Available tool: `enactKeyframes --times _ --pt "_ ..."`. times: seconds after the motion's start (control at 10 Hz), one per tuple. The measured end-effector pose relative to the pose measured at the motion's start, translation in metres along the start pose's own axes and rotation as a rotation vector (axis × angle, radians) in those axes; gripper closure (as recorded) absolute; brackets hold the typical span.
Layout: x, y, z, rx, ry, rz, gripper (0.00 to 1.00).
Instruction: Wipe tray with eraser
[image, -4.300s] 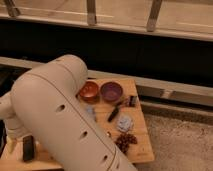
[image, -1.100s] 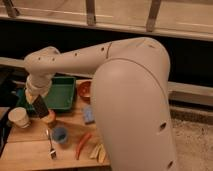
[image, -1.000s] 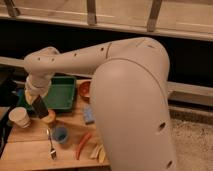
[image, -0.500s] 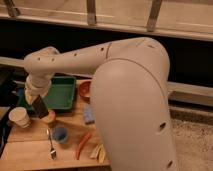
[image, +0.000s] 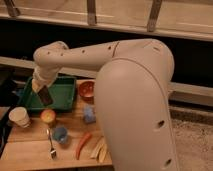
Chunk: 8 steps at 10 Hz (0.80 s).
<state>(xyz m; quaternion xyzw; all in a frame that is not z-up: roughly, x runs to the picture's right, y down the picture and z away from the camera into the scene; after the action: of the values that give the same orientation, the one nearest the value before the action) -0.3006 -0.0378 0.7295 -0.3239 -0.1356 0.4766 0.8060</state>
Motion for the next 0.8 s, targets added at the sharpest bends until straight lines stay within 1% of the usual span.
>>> enactKeyframes --times 0.2,0.3,0.4,0.5,0.8 --pt "-0.019 -0.031 0.007 0.002 -0.047 0.045 0.94" --pt "-0.028 -0.042 0.014 0.001 -0.074 0.066 0.94" --pt "-0.036 -0.05 0.022 0.003 -0.091 0.078 0.94" --pt "-0.039 -0.052 0.027 0.003 -0.094 0.082 0.94" --pt "-0.039 -0.053 0.027 0.004 -0.095 0.087 0.94"
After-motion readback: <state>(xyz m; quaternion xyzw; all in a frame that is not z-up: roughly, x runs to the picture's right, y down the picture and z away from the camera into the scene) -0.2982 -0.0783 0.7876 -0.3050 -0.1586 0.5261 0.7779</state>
